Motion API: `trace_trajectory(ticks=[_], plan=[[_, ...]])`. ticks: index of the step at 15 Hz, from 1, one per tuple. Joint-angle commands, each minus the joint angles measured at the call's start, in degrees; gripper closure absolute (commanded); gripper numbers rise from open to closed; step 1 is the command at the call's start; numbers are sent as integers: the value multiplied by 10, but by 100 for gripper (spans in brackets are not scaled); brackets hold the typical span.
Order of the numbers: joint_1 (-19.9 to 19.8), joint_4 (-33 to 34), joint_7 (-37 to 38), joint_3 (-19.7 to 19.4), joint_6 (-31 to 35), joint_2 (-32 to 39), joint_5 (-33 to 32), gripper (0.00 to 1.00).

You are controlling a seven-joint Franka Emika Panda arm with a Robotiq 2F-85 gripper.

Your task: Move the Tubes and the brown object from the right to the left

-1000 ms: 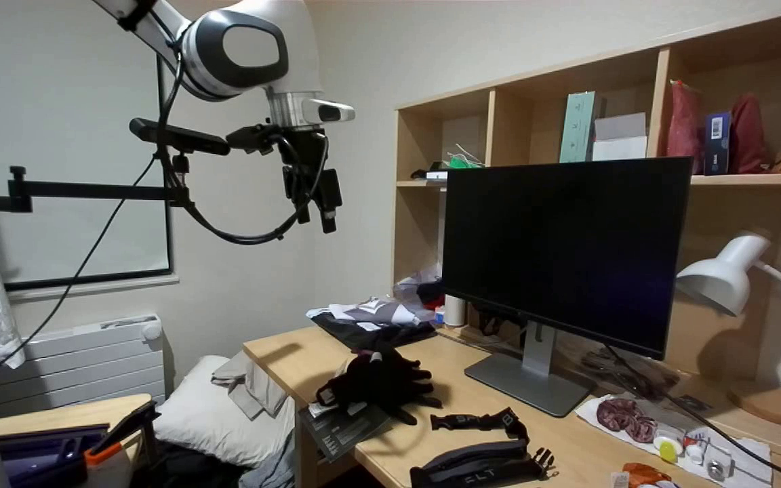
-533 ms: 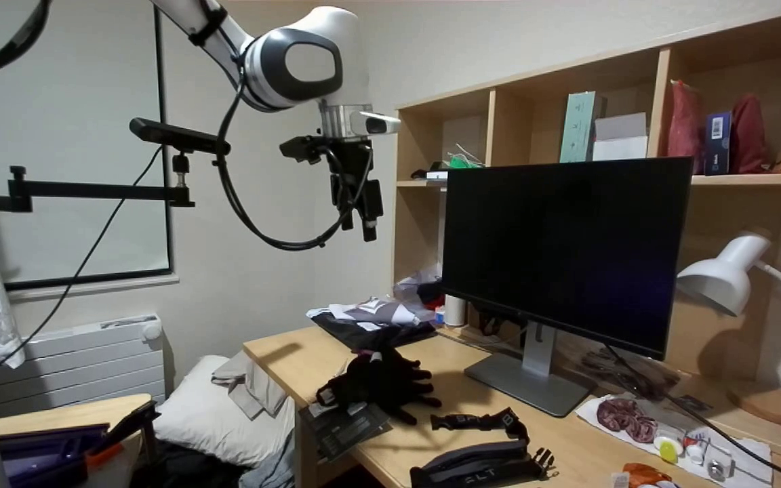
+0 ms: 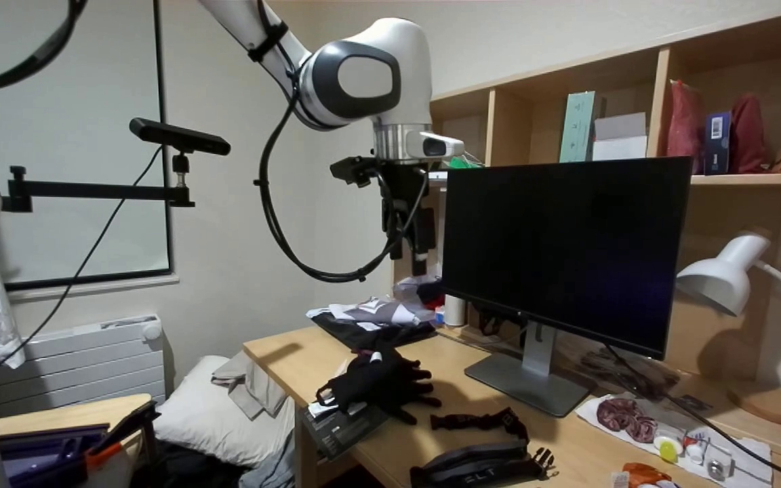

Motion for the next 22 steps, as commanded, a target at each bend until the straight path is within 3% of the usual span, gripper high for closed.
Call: trace_trajectory(ticks=[1,10,12,14,18,22], plan=[[-32,10,-15,-27,9,12,-34,0],[-41,6,-3,-40,-1,4,-23,0],[-45,31,-21,-45,-30,23,-33,0],[-54,62,-68,-60,-57,49,-29,0],[-85,121,-172,-93,-40,122,-29,0],[-121,183,-233,-102,-6,215,-15,0]])
